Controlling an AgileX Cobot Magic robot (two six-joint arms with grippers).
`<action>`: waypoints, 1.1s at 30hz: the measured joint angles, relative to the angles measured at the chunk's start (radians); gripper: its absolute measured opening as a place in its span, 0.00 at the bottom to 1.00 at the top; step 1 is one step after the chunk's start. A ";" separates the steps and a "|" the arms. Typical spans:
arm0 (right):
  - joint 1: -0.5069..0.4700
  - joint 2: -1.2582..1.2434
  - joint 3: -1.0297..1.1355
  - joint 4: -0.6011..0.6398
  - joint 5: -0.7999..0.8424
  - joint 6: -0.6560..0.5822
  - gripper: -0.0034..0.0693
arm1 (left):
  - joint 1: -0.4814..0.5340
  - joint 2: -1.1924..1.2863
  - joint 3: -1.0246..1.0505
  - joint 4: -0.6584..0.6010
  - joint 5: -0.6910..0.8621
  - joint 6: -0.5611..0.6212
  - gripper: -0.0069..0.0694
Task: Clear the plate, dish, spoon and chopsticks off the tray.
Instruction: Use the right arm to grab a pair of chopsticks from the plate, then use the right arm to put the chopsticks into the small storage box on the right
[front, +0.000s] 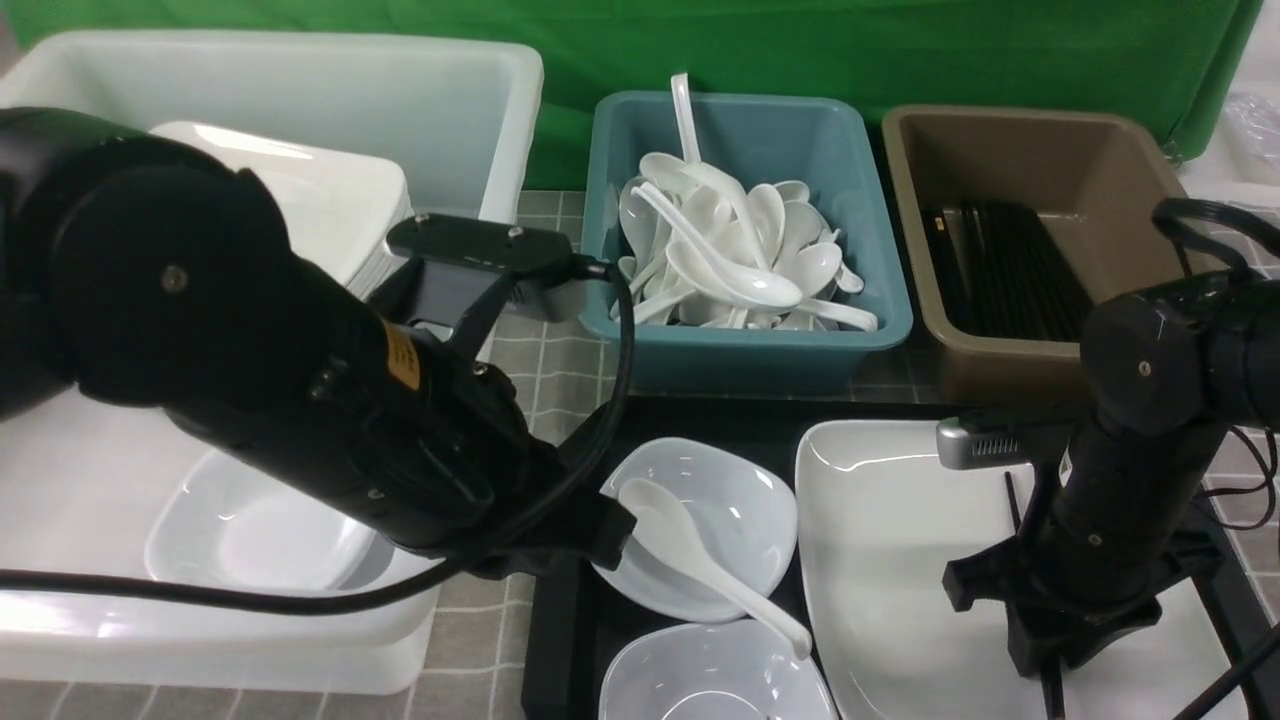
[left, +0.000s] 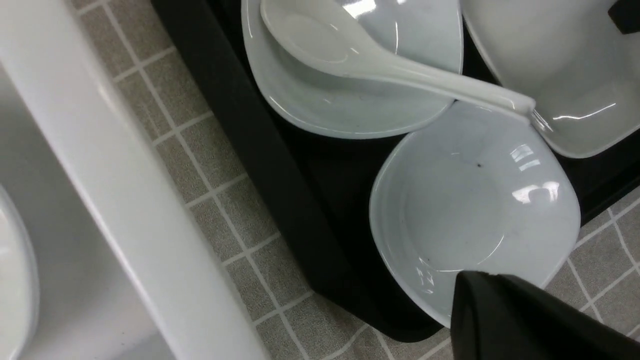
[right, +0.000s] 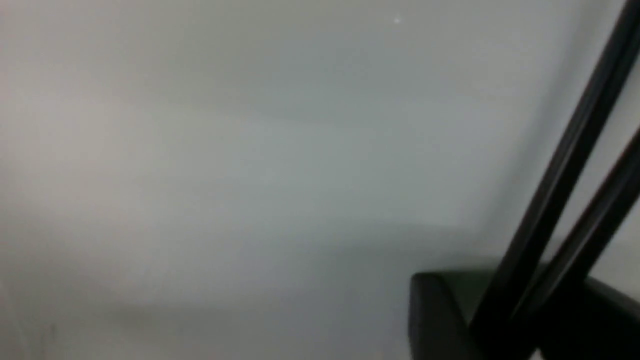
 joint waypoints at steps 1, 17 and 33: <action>0.000 0.000 0.000 0.000 0.001 -0.004 0.25 | 0.000 0.000 0.000 0.000 -0.001 0.000 0.12; 0.000 -0.271 0.006 0.059 0.052 -0.078 0.15 | 0.000 0.001 0.000 -0.005 -0.086 0.003 0.12; -0.236 -0.159 -0.552 0.058 -0.043 -0.145 0.15 | -0.001 0.269 -0.462 -0.012 -0.371 0.106 0.12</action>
